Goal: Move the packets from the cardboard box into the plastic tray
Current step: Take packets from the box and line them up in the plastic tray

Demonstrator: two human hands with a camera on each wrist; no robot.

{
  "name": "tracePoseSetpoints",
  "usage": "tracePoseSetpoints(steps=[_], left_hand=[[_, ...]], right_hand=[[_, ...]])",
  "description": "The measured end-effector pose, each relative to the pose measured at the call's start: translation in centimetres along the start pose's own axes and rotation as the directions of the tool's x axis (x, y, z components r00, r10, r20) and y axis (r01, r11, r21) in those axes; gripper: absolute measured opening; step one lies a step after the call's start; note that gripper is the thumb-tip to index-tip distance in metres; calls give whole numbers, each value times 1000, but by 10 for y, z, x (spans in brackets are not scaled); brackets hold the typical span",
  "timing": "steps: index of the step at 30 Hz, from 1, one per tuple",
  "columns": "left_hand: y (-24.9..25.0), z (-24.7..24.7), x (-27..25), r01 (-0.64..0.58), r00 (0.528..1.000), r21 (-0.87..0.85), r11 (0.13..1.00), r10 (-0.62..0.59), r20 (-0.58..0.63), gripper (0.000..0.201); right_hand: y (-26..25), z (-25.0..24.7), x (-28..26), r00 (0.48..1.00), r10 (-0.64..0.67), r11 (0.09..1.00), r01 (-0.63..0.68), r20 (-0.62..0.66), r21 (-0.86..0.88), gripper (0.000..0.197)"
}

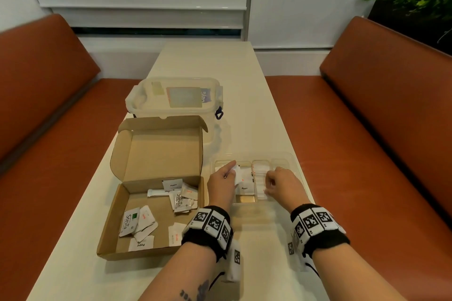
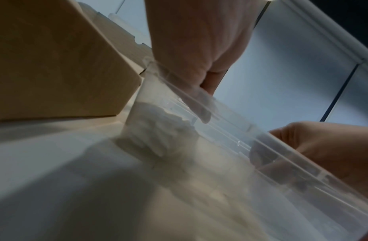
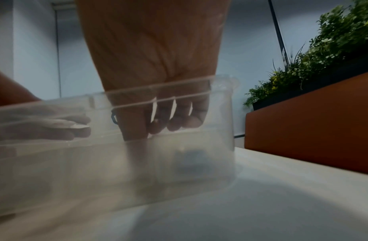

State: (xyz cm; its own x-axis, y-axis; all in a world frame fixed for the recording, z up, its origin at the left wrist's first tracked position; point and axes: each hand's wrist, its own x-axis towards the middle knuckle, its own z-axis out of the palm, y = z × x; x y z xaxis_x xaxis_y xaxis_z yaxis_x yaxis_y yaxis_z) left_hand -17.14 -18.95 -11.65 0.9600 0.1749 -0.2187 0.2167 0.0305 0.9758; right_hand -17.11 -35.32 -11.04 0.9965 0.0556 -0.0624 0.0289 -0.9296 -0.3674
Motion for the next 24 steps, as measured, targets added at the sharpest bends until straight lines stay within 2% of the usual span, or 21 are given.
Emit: tracePoseSetpoints(steps=[7,13,19,21,24], left_hand=[[-1,0,0,1,1000,5,1000,-1,11,32],[1,-1,-2,5,1000,22,1000,-5,21,33],[4,0,-3,27,999,-20,999,-26,37,40],[5,0,-3,10,999,-4,1000,-9,47,44],[6,0,-2,7,998,-29,1000,-6,57,45]], right_hand=[[-2,1,3,997,14,998,-9,82,-59,14],[-6,6,5,999,35,991,-33,18,-129,29],[-8,4,5,999,32,992,-30,20,-121,18],[-8,2,4,1000,25,997,-24,1,-75,13],[-14,-2,-1,996,23,986,-9,-88,165,12]])
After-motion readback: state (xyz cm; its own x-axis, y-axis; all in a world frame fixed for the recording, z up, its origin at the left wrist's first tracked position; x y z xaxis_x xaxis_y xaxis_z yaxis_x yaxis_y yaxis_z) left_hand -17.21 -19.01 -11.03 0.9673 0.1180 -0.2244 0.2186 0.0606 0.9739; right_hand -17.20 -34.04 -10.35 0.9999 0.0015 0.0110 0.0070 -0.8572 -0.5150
